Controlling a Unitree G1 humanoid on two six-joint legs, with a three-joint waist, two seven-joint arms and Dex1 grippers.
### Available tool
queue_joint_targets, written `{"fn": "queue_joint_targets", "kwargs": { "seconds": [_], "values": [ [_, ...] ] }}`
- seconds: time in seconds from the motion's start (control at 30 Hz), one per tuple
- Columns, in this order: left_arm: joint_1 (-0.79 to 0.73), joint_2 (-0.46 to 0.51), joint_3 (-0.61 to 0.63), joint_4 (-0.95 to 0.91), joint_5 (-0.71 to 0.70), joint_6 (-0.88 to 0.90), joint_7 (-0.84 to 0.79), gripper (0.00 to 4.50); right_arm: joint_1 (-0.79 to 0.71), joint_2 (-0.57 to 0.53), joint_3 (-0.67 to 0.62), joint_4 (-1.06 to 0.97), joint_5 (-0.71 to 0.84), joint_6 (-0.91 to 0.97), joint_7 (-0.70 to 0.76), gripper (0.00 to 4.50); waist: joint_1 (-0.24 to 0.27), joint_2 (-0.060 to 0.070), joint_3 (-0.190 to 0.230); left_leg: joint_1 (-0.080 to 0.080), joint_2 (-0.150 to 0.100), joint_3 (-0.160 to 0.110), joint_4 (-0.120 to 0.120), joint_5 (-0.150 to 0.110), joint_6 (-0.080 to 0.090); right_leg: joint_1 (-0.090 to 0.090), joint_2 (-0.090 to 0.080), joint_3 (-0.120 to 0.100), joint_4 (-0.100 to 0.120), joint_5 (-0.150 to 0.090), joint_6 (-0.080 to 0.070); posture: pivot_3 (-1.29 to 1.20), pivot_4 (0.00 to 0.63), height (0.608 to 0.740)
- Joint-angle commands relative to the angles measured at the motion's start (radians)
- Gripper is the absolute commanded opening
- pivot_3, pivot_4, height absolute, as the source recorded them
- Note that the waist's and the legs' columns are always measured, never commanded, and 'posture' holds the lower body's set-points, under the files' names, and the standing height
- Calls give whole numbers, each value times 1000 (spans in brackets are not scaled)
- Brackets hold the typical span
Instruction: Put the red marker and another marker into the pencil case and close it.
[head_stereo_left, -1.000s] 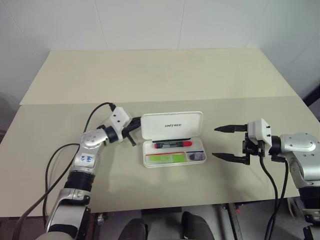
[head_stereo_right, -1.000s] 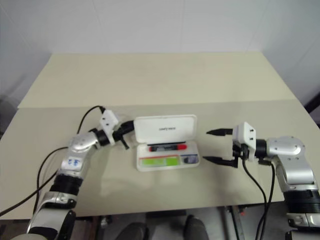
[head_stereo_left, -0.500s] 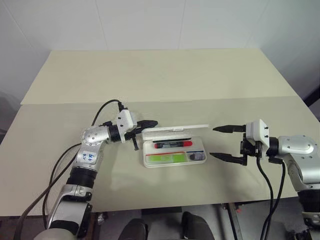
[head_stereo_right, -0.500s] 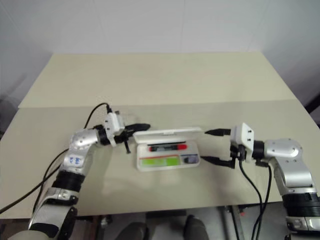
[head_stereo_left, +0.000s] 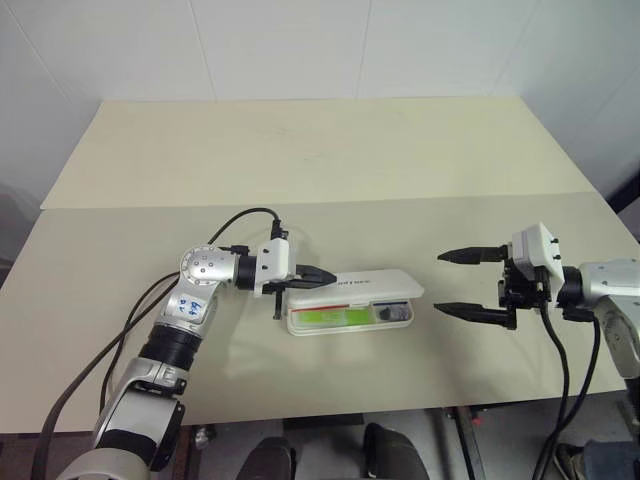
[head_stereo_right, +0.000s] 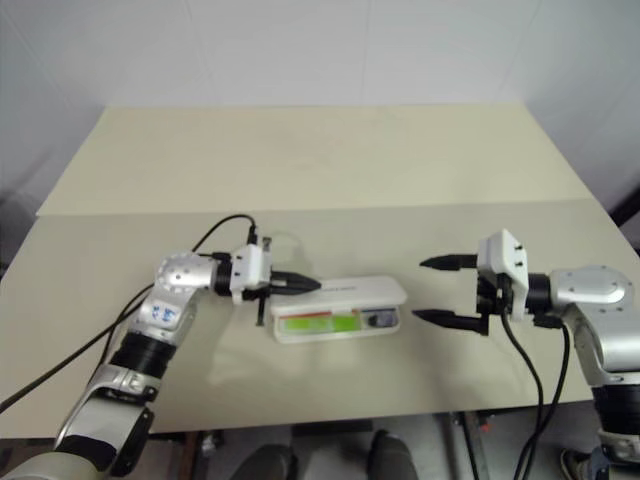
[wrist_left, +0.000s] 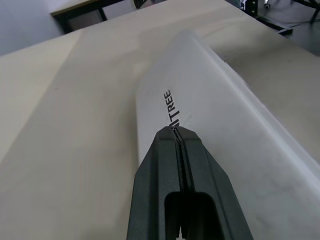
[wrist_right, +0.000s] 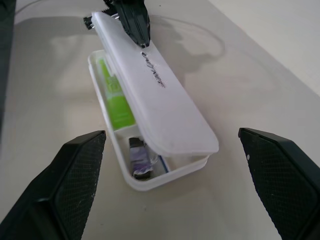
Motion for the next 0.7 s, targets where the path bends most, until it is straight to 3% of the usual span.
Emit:
{"fn": "queue_joint_targets", "kwargs": {
  "seconds": [0.03, 0.3, 0.7],
  "values": [
    [9, 3, -27, -53, 18, 22, 4, 41, 10, -34, -30, -47, 33, 35, 28, 4500, 1, 0, 0, 0, 0, 0, 0, 0, 0, 0, 0, 0, 0, 0, 0, 0, 150, 740],
    [69, 41, -124, -178, 105, 178, 16, 41, -4, -17, -16, -82, 35, 59, 13, 4500, 1, 0, 0, 0, 0, 0, 0, 0, 0, 0, 0, 0, 0, 0, 0, 0, 150, 740],
    [49, 57, -155, -175, 160, 220, 64, 41, 36, 32, -22, -139, 39, 62, -45, 4500, 2, 0, 0, 1, 0, -1, 1, 0, 0, 2, 0, 1, 0, 0, 0, 0, 150, 740]
  ]
}}
